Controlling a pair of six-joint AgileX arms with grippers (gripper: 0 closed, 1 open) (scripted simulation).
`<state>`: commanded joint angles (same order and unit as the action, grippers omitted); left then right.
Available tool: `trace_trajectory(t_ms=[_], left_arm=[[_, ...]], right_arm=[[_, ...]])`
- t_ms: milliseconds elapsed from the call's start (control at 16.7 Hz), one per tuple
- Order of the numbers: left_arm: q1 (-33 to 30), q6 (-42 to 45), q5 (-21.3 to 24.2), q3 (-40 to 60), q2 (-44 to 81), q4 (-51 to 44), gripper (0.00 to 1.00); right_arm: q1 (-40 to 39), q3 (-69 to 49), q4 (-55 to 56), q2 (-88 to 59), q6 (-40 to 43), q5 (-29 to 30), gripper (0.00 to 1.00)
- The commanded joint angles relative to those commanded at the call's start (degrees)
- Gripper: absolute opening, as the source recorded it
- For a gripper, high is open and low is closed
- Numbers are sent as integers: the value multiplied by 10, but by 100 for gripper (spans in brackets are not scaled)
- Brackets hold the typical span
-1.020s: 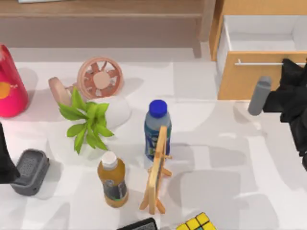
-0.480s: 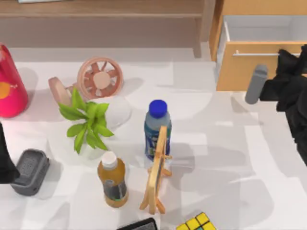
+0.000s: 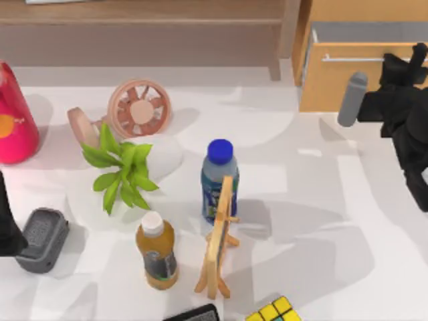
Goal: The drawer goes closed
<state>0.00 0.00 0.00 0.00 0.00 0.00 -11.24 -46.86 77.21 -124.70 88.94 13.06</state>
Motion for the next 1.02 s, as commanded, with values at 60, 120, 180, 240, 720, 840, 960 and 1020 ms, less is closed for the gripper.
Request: trace_trajectory(t_ms=[60, 120, 180, 240, 720, 840, 960, 1020], left_arm=[[0, 0, 0, 0, 0, 0, 100], [0, 0, 0, 0, 0, 0, 100], [0, 0, 0, 0, 0, 0, 100], [0, 0, 0, 0, 0, 0, 100], [0, 0, 0, 0, 0, 0, 100], [0, 0, 0, 0, 0, 0, 100], [0, 0, 0, 0, 0, 0, 100], [0, 0, 0, 0, 0, 0, 100]], right_arm=[[0, 0, 0, 0, 0, 0, 0], [-3, 3, 0, 2, -2, 1, 0], [-2, 1, -1, 1, -1, 1, 0], [-2, -6, -4, -1, -1, 0, 0], [14, -137, -77, -59, -1, -15, 0], [17, -159, -90, -69, -1, -17, 0], [17, -164, -93, -71, -1, -18, 0], [17, -164, -93, -71, -1, -18, 0]])
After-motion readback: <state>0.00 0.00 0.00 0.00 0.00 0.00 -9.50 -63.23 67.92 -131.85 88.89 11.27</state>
